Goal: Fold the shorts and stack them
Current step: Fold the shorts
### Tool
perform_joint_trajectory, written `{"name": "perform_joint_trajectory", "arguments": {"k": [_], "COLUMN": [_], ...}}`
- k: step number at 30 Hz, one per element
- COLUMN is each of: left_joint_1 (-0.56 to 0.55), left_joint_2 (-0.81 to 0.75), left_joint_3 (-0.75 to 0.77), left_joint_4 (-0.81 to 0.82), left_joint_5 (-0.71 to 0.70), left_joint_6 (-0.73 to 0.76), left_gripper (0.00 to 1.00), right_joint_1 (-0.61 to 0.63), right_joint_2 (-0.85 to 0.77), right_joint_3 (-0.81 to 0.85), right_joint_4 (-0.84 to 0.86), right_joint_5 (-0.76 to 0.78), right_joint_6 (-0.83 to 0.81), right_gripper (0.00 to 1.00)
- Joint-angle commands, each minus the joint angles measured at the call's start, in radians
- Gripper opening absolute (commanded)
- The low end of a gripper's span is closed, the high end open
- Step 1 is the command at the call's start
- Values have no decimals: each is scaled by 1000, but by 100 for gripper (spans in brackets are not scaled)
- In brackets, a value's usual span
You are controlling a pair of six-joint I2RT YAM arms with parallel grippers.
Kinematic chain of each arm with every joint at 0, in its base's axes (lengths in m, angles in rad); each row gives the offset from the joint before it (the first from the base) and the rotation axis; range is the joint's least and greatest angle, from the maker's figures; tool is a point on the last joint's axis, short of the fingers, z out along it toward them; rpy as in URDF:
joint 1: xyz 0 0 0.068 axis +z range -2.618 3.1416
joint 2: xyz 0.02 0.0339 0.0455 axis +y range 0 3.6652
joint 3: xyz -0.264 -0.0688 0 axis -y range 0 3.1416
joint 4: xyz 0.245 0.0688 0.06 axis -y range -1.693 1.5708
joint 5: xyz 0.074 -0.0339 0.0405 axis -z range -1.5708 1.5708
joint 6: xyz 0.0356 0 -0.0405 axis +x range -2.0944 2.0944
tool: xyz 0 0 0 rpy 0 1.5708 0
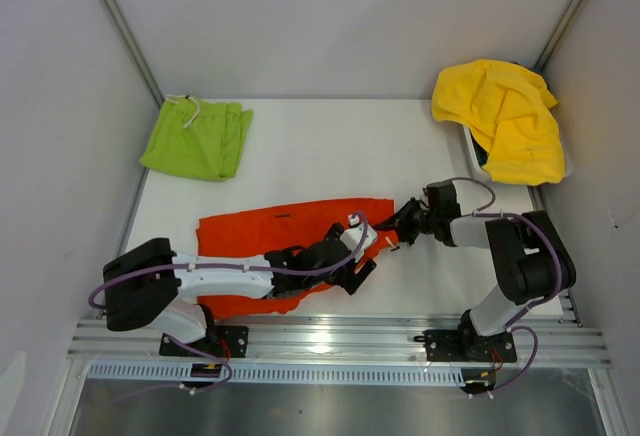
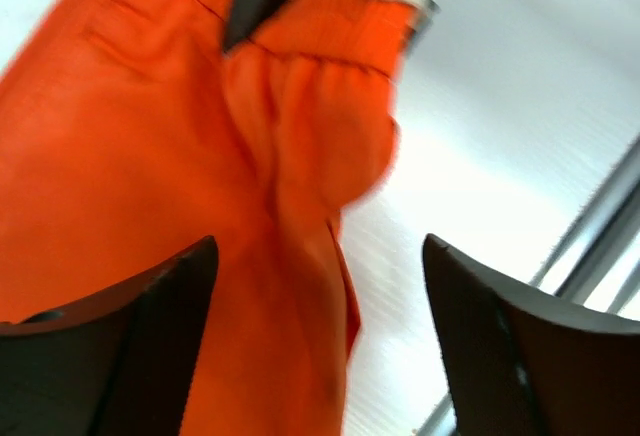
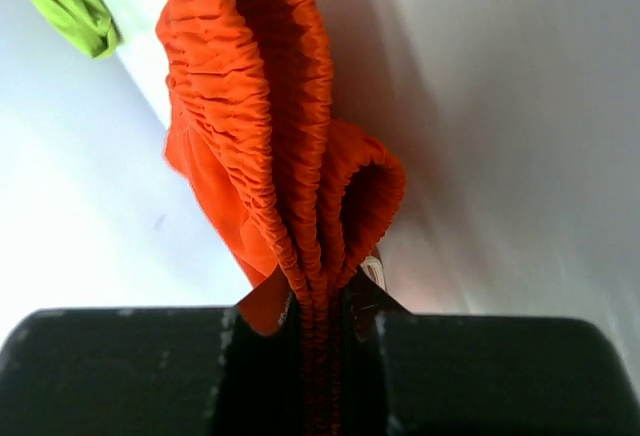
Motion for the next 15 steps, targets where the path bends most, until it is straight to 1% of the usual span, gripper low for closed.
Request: {"name": "perform_joint_trajectory", "arguments": {"k": [1, 2, 3, 4, 5, 6, 7, 9, 10, 12, 14, 15], "left_joint_1": [4, 4, 4, 9, 13, 32, 42, 81, 87, 93, 107, 136], "left_joint_2": [-81, -102, -113, -128, -136, -145, -156, -156, -146, -132, -132, -138], "left_joint_3": [-4, -8, -9, -9, -17, -23, -41, -55, -55, -28, -18, -21], "left_joint_4": [46, 45, 42, 33, 31, 48, 61, 100, 100, 63, 57, 55], "left_joint_5": [105, 130, 135, 138, 162, 188, 219, 325, 340, 324, 325, 343], "left_joint_6": [0, 0, -3, -11, -15, -20, -34, -46, -51, -55, -84, -100], "left_gripper": [87, 90, 90, 91, 91, 91, 92, 92, 92, 92, 91, 91], "right_joint_1": [-38, -42, -42, -39, -41, -41, -41, -45, -48, -50, -59, -64], "right_joint_2": [7, 8, 8, 11, 14, 25, 33, 44, 44, 39, 39, 39], "right_joint_3": [132, 181, 207, 233, 290, 318, 342, 391, 402, 425, 454, 486], "right_joint_4": [-175, -228, -247, -323, -362, -395, -455, -495, -521, -537, -606, -632], "right_joint_5": [64, 75, 86, 118, 138, 161, 197, 224, 236, 253, 302, 320], "right_joint_6": [-237, -310, -350, -390, -462, -499, -535, -613, -633, -685, -726, -768], "right_gripper": [0, 0, 0, 0, 0, 0, 1, 1, 2, 4, 4, 4]}}
